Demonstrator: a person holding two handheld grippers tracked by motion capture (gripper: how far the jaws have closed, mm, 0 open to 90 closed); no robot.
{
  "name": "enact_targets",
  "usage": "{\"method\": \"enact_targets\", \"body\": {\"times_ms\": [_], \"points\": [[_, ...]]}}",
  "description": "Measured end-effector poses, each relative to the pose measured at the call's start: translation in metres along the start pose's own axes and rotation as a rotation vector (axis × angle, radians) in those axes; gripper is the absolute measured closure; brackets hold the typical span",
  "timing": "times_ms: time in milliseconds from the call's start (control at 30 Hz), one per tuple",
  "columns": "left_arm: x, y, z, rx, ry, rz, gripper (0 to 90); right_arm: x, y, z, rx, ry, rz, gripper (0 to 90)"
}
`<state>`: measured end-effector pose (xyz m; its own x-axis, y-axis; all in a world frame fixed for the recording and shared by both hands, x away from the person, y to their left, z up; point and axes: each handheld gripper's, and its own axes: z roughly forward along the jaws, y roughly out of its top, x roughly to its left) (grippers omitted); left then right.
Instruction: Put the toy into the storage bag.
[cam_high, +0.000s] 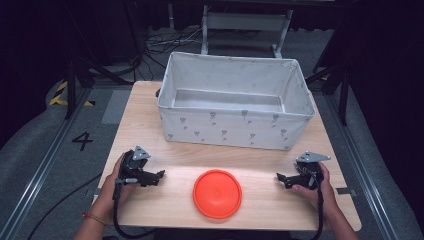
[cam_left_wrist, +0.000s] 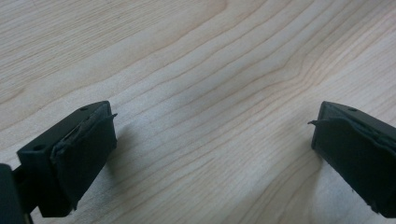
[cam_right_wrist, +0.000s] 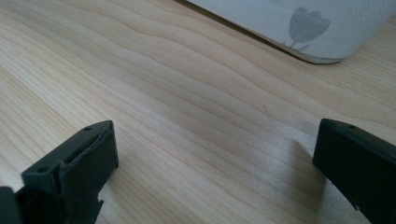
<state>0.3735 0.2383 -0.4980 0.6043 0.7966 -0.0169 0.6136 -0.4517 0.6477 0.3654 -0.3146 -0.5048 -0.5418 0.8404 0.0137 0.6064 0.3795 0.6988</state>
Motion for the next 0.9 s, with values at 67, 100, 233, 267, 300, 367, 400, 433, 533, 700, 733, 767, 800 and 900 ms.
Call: {"method": "enact_targets", "body": {"times_ms": [67,100,233,267,300,367,400,433,533,700,733,767,800,900], "points": [[0.002,-0.001,-0.001,0.006,-0.005,0.001,0.3,0.0,0.0,0.0,0.0,0.0,0.002,0.2],[0.002,-0.002,-0.001,-0.001,-0.004,0.005,0.3,0.0,0.0,0.0,0.0,-0.001,0.003,0.2],[0.003,-0.004,-0.004,0.004,-0.009,0.009,0.3,0.0,0.0,0.0,0.0,-0.003,0.006,0.2],[0.002,-0.005,-0.004,0.002,-0.018,0.007,0.3,0.0,0.0,0.0,0.0,-0.002,0.005,0.1],[0.003,-0.006,-0.005,0.005,-0.025,0.016,0.3,0.0,0.0,0.0,0.0,-0.002,0.004,0.1],[0.004,-0.007,-0.006,-0.002,-0.023,0.029,0.3,-0.001,0.0,0.0,0.001,0.004,0.0,0.1],[0.004,-0.007,-0.006,0.001,-0.026,0.026,0.3,-0.001,0.0,-0.001,0.0,0.006,0.0,0.2],[0.004,-0.007,-0.006,-0.002,-0.023,0.029,0.3,-0.001,0.0,-0.001,0.0,0.008,-0.002,0.2],[0.004,-0.007,-0.006,0.001,-0.038,0.027,0.3,-0.002,0.0,-0.001,0.0,0.02,-0.021,3.5],[0.006,-0.008,-0.007,0.002,-0.046,0.041,0.3,0.0,0.002,-0.008,-0.025,0.058,-0.027,14.6],[0.006,-0.008,-0.007,0.002,-0.046,0.041,0.3,0.001,0.003,-0.009,-0.029,0.062,-0.026,17.7],[0.006,-0.008,-0.007,0.002,-0.046,0.041,0.3,0.002,0.004,-0.011,-0.036,0.076,-0.027,20.2],[0.005,-0.008,-0.007,0.002,-0.047,0.038,0.3,0.003,0.004,-0.013,-0.041,0.088,-0.025,18.4],[0.006,-0.008,-0.007,0.003,-0.046,0.041,0.3,0.008,0.008,-0.016,-0.047,0.101,-0.038,19.1]]}}
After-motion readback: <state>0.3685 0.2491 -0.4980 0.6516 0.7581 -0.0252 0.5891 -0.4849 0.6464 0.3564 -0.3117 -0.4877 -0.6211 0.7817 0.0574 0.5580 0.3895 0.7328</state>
